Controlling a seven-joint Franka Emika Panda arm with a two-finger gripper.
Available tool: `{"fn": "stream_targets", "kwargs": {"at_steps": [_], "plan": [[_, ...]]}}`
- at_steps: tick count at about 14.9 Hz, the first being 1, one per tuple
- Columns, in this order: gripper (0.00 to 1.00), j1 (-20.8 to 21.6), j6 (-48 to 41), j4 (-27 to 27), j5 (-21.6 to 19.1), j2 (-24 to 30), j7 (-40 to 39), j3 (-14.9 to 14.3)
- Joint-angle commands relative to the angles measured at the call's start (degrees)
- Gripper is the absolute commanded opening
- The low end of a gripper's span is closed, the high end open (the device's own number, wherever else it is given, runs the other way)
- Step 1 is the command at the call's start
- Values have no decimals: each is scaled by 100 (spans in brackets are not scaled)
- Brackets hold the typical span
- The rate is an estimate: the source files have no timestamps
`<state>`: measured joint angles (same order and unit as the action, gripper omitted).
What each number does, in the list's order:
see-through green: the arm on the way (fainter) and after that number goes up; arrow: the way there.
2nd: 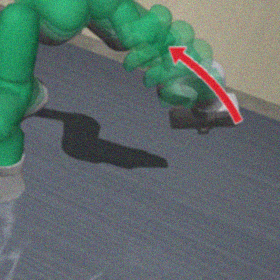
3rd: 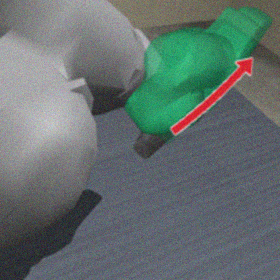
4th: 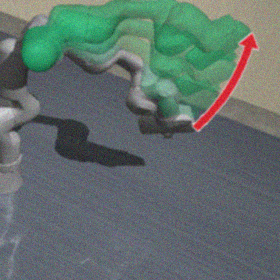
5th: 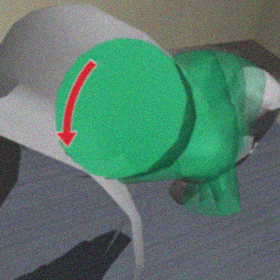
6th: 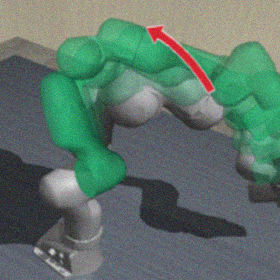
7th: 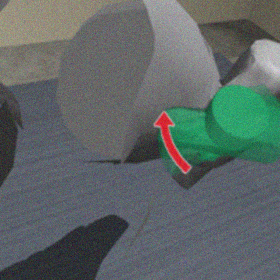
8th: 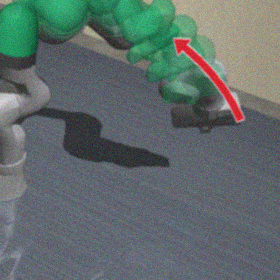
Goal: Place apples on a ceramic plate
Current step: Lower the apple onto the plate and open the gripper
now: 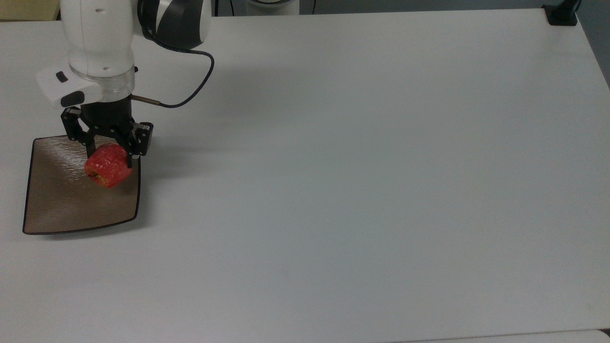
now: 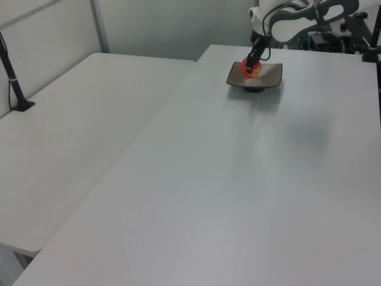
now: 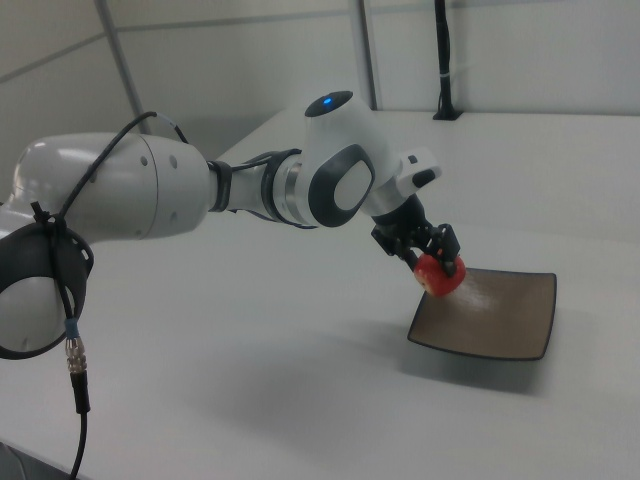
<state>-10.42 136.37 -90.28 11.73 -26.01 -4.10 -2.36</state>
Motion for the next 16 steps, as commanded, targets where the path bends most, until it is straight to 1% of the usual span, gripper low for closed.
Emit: {"fn": "stream_targets", "kwargs": {"at_steps": [1,6,9,13,15,16], "plan": [[100,75,65,63,31,-18,76,-45],[100,84,30,63,31,0,76,-45],[100,84,-162,54,4,70,76,-2],[100,127,-961,45,-22,324,85,69],[100,136,-1444,19,-39,509,94,244],[100,145,-1742,19,-109,623,94,323]]}}
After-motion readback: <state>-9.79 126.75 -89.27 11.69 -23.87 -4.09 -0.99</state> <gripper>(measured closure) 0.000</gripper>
